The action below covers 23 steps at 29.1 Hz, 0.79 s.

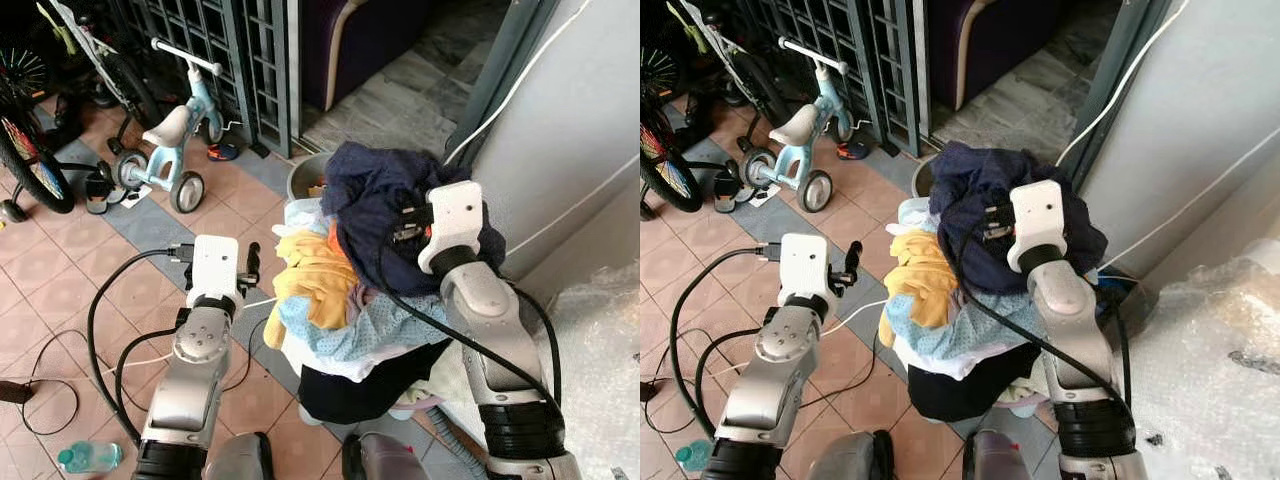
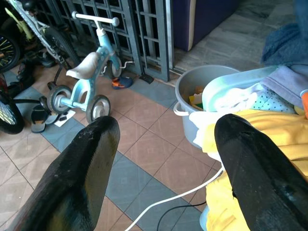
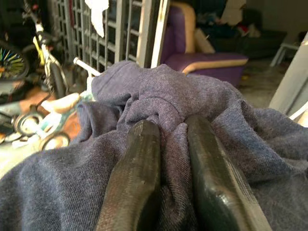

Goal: Clothes washing

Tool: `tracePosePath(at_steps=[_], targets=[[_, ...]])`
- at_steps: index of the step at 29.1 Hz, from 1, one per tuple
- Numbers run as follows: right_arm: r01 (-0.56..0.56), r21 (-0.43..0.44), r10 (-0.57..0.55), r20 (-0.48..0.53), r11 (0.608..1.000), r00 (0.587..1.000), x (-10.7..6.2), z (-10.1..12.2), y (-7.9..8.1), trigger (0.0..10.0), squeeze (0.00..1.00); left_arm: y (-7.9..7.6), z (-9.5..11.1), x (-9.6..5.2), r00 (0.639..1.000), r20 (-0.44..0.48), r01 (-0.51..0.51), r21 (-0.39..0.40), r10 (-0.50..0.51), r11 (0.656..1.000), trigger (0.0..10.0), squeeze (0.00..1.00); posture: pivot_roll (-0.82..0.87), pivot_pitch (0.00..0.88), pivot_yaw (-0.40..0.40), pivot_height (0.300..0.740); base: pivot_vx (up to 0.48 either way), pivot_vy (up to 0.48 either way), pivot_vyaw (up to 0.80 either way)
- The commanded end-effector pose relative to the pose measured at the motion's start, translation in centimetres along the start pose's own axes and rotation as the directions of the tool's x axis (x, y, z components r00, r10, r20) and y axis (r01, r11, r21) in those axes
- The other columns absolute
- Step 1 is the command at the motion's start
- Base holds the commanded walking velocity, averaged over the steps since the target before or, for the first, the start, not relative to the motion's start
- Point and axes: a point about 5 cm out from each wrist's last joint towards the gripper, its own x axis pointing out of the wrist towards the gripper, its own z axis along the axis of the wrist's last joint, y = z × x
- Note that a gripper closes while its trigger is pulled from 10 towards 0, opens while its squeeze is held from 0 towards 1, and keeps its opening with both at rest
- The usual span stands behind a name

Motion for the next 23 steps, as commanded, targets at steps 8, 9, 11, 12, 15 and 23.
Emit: tracePosePath(at_steps=[8,9,11,12,15,23], targets=[[0.032,0.029,-0.035,0.108,0.999,0.993,0.1,1.9,-0.4,0.0,0.00,-0.2,0.1,0.1,1.000,0.010,0.010,0.015,-0.010,1.000,10.0,0.00,-0.04,0.119,0.010,0.740,-0.270,-0.248,0.00],[0.032,0.029,-0.035,0.109,0.999,0.993,0.1,1.9,-0.4,0.0,0.00,-0.2,0.1,0.1,1.000,0.009,0.010,0.015,-0.010,1.000,10.0,0.00,-0.04,0.119,0.009,0.740,-0.266,-0.251,0.00],[0.029,0.031,-0.032,0.114,0.999,0.993,0.3,1.9,-0.4,0.0,0.00,-0.2,0.1,0.1,1.000,0.011,0.009,0.015,-0.009,1.000,10.0,0.00,-0.04,0.118,0.008,0.740,-0.259,-0.249,0.00],[0.026,0.030,-0.030,0.114,0.999,0.993,0.3,1.9,-0.4,0.0,0.00,-0.2,0.1,0.1,1.000,0.011,0.009,0.015,-0.009,1.000,10.0,0.00,-0.04,0.118,0.007,0.740,-0.247,-0.251,0.00],[0.012,0.025,-0.015,0.105,1.000,0.994,0.4,1.6,-0.2,0.0,0.00,-0.2,0.2,0.2,1.000,0.015,0.007,0.012,-0.007,1.000,10.0,0.00,-0.04,0.118,0.006,0.740,0.000,0.000,0.00],[-0.075,0.039,0.073,0.044,0.996,0.996,0.2,0.5,1.2,10.0,0.00,-0.2,0.4,0.4,1.000,0.026,0.003,-0.004,-0.003,1.000,10.0,0.00,-0.05,0.114,0.006,0.740,0.000,0.000,0.00]])
